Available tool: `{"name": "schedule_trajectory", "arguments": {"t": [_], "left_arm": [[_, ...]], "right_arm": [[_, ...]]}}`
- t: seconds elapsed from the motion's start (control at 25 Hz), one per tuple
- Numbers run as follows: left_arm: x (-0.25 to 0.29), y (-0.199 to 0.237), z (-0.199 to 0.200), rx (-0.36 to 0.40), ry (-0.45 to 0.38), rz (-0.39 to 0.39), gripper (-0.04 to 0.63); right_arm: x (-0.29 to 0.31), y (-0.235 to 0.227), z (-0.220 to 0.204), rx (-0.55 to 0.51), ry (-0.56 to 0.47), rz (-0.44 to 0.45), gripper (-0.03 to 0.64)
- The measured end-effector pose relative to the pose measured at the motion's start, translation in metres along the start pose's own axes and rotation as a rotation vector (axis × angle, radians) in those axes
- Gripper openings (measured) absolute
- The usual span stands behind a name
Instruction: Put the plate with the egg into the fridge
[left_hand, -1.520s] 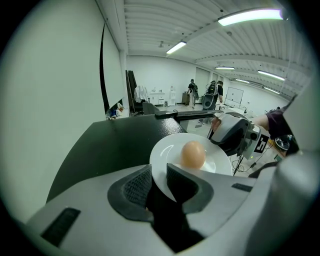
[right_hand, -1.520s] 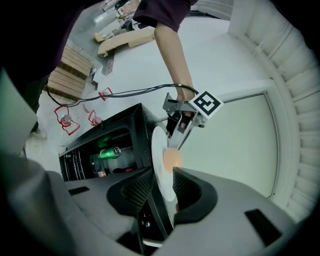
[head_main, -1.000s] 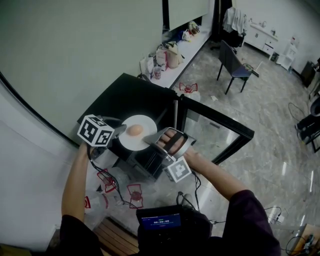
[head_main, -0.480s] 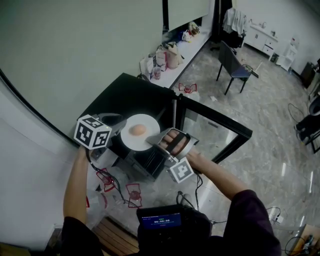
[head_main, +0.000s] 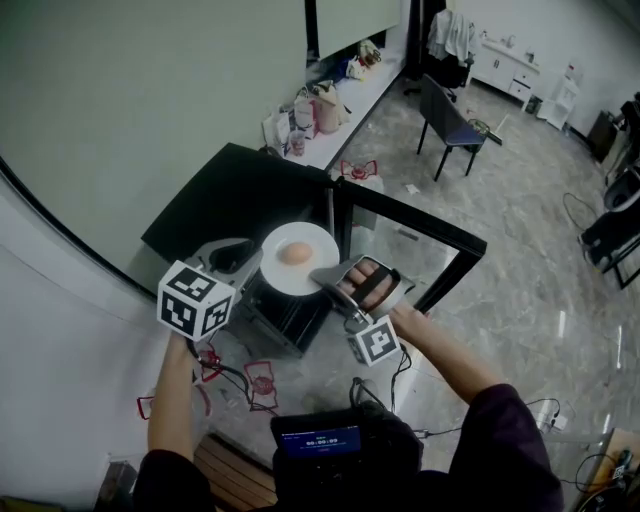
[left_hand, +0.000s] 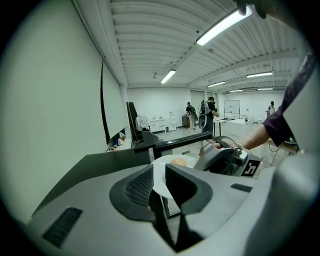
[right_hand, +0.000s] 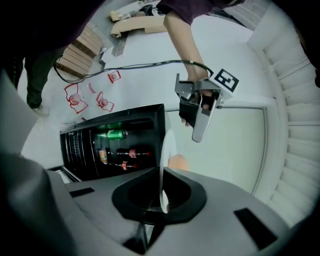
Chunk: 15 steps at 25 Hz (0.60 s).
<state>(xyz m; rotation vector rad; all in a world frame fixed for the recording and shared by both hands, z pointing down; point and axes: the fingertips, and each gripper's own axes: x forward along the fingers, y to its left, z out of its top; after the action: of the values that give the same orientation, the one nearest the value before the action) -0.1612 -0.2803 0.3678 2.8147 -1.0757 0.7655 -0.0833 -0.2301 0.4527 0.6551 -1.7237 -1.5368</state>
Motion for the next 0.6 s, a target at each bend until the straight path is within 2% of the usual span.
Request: {"name": "schedule_trajectory", "arguments": {"t": [0.12,0.28,0.44,0.6], "left_arm": [[-0.002,-0.034,-0.002,0.005,-0.045,0.019,0.074],[0.002,-0.085,-0.011,-0.025,-0.095,0.042,0.072],[0.014,-0.132,-0.036,-0.089,-0.095,0.085,0.012],[0.02,-0.163,-0.057,-0.174,-0.097,0.142,0.009]], "right_arm": [[-0.018,0.01,-0.01,0.05,0.062,0.0,0.027],[-0.044,0.021,-0.023,0.104,0.101,-0.008,0.028],[-0.076,0.048,-0.031,0.108,0.099,0.022,0.027],[-0.109,0.075,-0.035,0.088,0.065,0.056,0.028]]}}
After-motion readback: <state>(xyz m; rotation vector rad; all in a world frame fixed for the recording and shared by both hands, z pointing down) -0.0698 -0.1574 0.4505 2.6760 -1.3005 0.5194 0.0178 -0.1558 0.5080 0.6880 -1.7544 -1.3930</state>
